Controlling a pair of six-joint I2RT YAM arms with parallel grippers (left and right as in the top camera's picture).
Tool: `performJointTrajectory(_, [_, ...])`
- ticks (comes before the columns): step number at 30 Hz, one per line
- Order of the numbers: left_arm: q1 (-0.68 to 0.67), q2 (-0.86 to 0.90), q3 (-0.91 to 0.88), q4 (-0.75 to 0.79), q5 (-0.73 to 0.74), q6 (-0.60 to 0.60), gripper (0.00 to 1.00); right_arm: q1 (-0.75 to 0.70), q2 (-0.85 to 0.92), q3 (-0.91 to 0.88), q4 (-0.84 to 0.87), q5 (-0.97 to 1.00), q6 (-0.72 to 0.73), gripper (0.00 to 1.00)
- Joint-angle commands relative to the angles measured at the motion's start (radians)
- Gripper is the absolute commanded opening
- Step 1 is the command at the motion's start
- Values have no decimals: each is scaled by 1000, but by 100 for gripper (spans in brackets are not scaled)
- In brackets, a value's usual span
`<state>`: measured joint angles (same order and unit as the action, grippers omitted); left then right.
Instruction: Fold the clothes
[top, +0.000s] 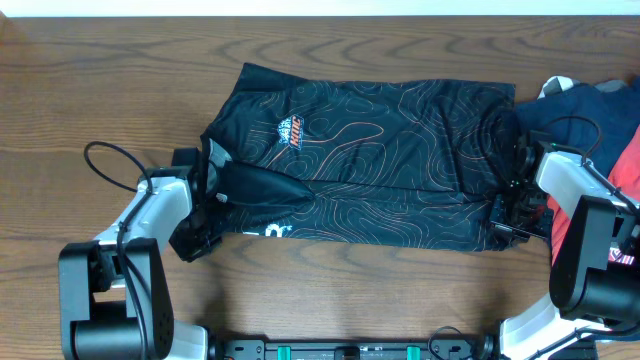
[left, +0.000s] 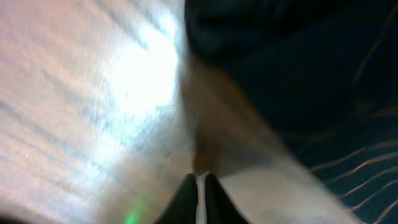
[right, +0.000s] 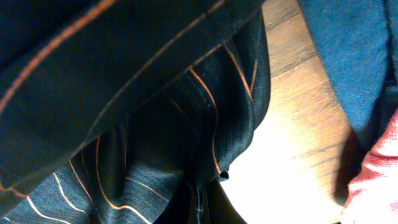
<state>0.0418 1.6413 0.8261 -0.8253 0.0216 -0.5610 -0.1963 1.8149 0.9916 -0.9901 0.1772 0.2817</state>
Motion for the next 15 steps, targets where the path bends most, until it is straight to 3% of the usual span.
performJointTrajectory(1, [6, -33, 0, 29, 7, -16, 40, -13, 31, -21, 8, 25, 21, 3])
performJointTrajectory(2, [6, -39, 3, 47, 26, -16, 51, -13, 31, -21, 9, 25, 21, 3])
performJointTrajectory(4, [6, -50, 9, 76, 51, -16, 61, -13, 31, -21, 11, 25, 21, 4])
performJointTrajectory(15, [11, -66, 16, 185, -15, -25, 63, -13, 31, -21, 22, 25, 21, 4])
